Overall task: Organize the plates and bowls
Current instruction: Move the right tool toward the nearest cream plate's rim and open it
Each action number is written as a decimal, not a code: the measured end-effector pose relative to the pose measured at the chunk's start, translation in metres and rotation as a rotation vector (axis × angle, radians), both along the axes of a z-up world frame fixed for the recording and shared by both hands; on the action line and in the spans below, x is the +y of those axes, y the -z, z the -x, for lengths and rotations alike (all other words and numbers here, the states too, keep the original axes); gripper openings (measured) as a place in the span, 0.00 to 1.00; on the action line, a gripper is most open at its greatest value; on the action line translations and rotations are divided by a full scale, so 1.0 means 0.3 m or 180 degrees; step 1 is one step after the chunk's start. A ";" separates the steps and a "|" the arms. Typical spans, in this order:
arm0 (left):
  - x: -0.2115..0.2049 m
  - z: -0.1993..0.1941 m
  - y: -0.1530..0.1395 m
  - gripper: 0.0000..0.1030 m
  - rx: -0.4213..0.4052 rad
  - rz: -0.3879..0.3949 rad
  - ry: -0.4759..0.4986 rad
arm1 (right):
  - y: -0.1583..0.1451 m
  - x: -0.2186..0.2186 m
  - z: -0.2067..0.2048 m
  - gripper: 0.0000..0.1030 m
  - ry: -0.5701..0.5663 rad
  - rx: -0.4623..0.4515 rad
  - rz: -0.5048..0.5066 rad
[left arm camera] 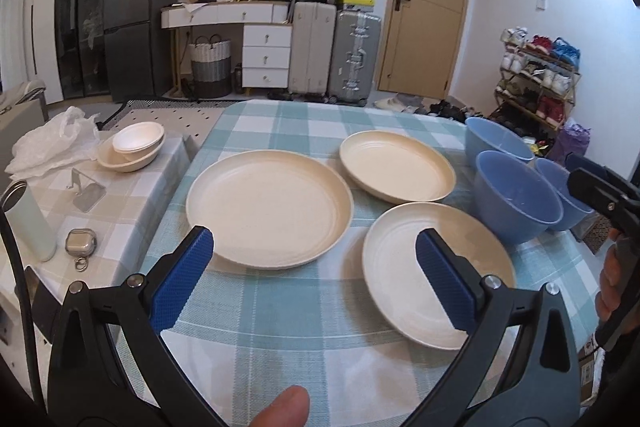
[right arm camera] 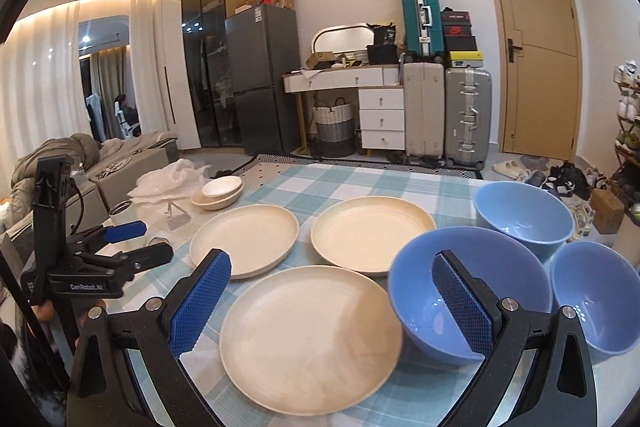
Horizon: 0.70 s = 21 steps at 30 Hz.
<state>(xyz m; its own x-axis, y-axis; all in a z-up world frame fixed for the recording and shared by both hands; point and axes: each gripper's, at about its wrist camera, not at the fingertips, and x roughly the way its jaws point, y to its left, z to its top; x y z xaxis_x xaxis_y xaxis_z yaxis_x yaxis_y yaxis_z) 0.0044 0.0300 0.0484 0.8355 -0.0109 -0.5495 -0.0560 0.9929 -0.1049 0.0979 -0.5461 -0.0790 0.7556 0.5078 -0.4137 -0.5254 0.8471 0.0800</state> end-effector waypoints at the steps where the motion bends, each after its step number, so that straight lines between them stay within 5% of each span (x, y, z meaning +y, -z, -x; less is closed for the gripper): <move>1: 0.006 -0.009 0.004 0.98 0.0033 -0.0016 -0.0019 | -0.002 0.014 -0.013 1.00 -0.0037 0.0018 0.0004; 21: 0.170 -0.226 0.075 0.98 0.0338 0.0113 -0.0383 | 0.032 0.266 -0.324 1.00 -0.0397 0.0644 0.0059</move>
